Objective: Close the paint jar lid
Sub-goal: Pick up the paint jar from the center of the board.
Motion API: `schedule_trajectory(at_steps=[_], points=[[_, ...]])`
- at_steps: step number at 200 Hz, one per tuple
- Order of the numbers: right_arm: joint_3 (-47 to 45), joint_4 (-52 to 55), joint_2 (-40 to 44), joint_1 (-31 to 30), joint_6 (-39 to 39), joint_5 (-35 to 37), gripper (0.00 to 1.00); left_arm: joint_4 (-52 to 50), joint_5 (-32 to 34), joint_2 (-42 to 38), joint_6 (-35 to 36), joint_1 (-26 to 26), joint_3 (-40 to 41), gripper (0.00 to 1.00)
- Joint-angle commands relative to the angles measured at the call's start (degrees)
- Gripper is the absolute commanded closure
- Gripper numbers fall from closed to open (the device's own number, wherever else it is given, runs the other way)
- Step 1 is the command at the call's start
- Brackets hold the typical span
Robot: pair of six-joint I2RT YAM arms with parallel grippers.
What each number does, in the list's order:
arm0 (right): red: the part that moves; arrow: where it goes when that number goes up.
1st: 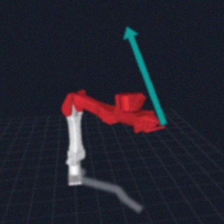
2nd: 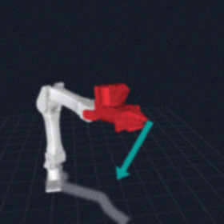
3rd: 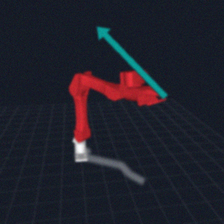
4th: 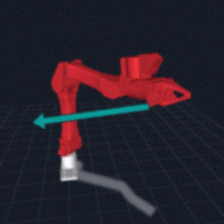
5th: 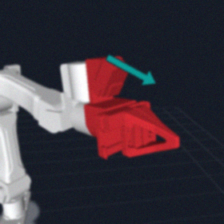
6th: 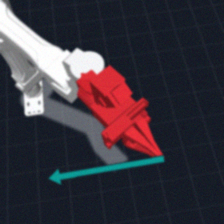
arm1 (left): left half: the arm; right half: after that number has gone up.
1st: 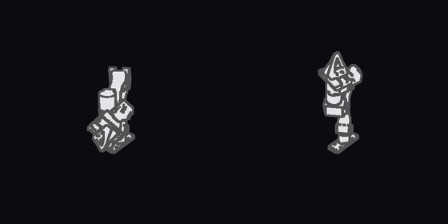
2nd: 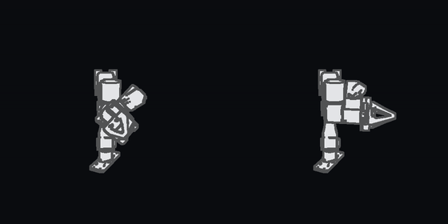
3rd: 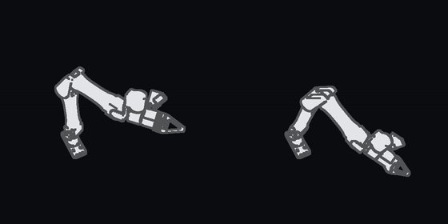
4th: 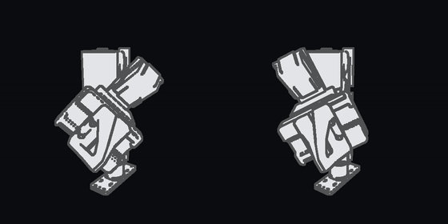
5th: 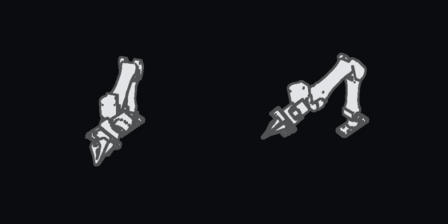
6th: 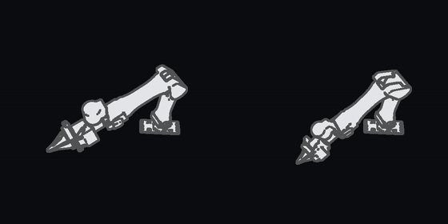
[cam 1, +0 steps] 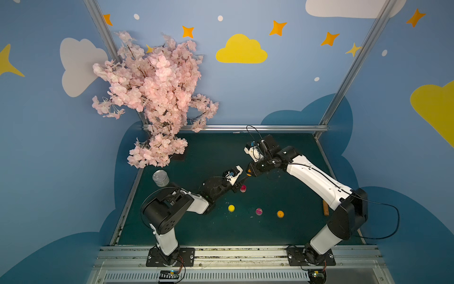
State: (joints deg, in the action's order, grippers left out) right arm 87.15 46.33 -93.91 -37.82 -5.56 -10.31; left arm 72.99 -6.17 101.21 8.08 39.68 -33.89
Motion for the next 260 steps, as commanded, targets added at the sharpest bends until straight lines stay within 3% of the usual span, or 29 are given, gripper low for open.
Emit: schedule_trajectory(at_steps=[1,93,174,260], points=[[-0.59,-0.35,1.71,-0.24,-0.29,0.09,0.72,3.61,0.99,0.93,-2.61,0.03,-0.98,0.44],[-1.38,-1.98,2.06,-0.32,-0.81,-0.88,0.72,3.34,1.39,1.27,-3.24,0.40,-1.65,0.47],[-0.20,-3.08,0.81,-0.32,-0.68,0.13,0.72,1.16,-9.12,1.36,-3.91,0.93,-3.99,0.45],[-0.23,-3.26,0.75,-0.30,-0.99,-0.40,0.72,0.46,-4.56,1.18,-3.14,1.12,-4.78,0.50]])
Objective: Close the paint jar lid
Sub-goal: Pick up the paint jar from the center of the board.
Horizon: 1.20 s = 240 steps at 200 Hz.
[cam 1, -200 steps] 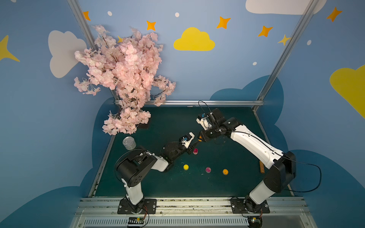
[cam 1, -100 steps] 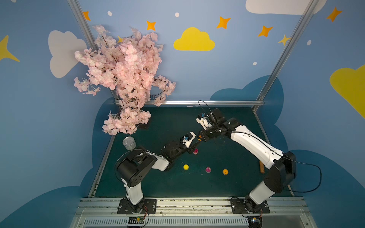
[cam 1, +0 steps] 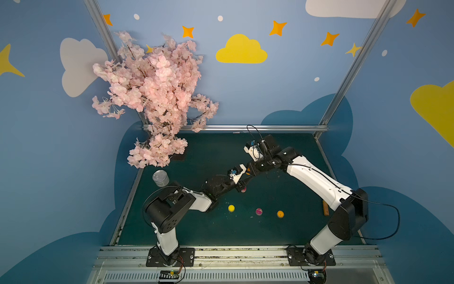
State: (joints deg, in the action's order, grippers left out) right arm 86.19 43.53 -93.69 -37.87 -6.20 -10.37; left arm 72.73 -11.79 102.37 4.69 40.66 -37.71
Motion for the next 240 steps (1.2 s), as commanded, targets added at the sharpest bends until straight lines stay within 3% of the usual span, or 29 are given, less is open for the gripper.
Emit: schedule_trajectory(at_steps=[1,35,122,177,240], points=[[0.73,-0.46,0.53,-0.27,-0.33,-0.34,0.72,0.74,1.06,0.03,0.24,0.13,-0.96,0.50],[0.70,-0.64,0.52,-0.27,-0.40,-0.52,0.72,0.25,1.63,-0.02,0.39,0.11,-1.31,0.55],[0.53,-1.12,1.05,-0.28,-0.58,-1.31,0.71,-1.71,-0.37,-0.34,0.57,0.10,-2.25,0.78],[-0.06,-1.38,2.17,-0.10,-0.80,-0.10,0.53,-2.93,-0.34,-0.16,1.18,0.01,-2.19,0.79],[-2.54,-1.90,6.22,0.51,-2.59,6.80,0.48,-5.31,0.29,-1.53,2.69,-0.76,-0.72,0.78]])
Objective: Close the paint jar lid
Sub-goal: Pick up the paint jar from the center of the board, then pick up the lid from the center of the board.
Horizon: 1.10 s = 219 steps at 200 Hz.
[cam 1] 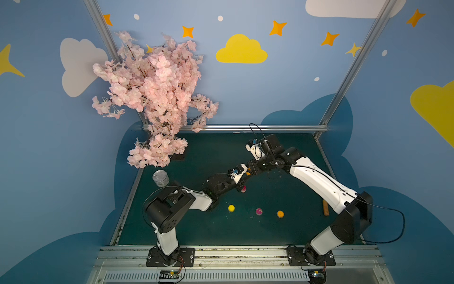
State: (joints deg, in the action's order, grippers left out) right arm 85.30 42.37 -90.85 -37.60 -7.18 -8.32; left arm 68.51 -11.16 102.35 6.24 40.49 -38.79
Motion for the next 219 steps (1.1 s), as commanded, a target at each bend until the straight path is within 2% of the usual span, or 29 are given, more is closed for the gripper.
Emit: schedule_trajectory(at_steps=[1,46,100,119,144,196,219], points=[[-1.77,-0.73,3.47,0.25,-1.70,4.95,0.48,-1.09,-0.31,-1.56,1.14,-0.63,0.41,0.78],[-7.26,-0.01,11.32,0.59,-0.75,11.33,0.43,-1.61,-0.71,-3.92,1.49,-2.36,2.95,0.77],[-23.01,-0.67,24.69,3.36,-4.28,17.72,0.34,-8.22,-4.54,-13.53,2.59,-3.58,6.93,0.77],[-27.70,-0.36,28.06,3.93,-6.20,19.91,0.21,-13.37,-4.92,-18.29,3.37,-3.58,7.96,0.77],[-32.86,-0.53,32.03,4.38,-8.71,21.27,0.17,-20.19,-5.70,-24.77,3.98,-3.59,9.25,0.77],[-39.82,0.28,34.95,5.25,-15.18,24.21,0.17,-28.72,-5.37,-36.59,5.10,-3.55,13.23,0.76],[-41.62,1.22,34.77,5.52,-17.72,24.37,0.23,-31.23,-4.95,-40.06,5.27,-3.48,14.79,0.76]])
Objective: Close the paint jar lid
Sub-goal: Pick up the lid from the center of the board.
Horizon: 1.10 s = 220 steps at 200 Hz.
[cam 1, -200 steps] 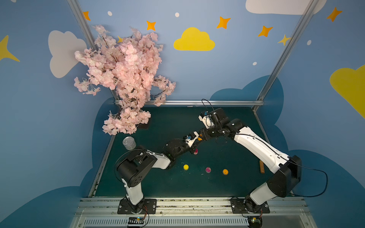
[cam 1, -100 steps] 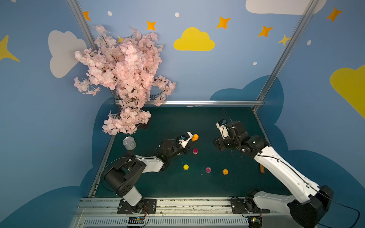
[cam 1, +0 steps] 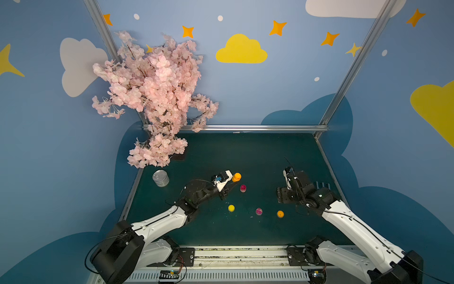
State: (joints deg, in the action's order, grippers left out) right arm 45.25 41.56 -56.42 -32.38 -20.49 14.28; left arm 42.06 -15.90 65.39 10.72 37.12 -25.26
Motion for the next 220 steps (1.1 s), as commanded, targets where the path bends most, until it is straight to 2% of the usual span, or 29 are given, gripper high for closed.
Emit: schedule_trajectory(at_steps=[1,29,70,95,158,220], points=[[-1.71,2.03,0.35,0.30,-4.53,1.74,0.24,-4.88,-0.20,-3.22,0.79,-0.12,1.30,0.76],[-3.57,1.80,0.69,0.22,-4.43,-4.61,0.29,-5.83,-0.09,-6.87,-0.46,-0.01,4.17,0.76],[-6.22,5.04,-1.06,-0.09,-13.43,-3.82,0.39,-8.60,-0.60,-13.69,-2.33,0.11,8.74,0.76],[-8.33,4.55,-3.03,-0.36,-15.63,-4.87,0.43,-11.07,0.16,-17.40,-1.95,0.79,10.11,0.75],[-9.31,1.49,-9.04,-0.93,-14.95,-5.90,0.46,-9.83,0.06,-15.43,-1.25,1.15,9.65,0.75],[-9.31,0.45,-11.58,-1.02,-14.40,-6.33,0.48,-8.98,-0.59,-14.33,-1.59,1.22,9.66,0.75]])
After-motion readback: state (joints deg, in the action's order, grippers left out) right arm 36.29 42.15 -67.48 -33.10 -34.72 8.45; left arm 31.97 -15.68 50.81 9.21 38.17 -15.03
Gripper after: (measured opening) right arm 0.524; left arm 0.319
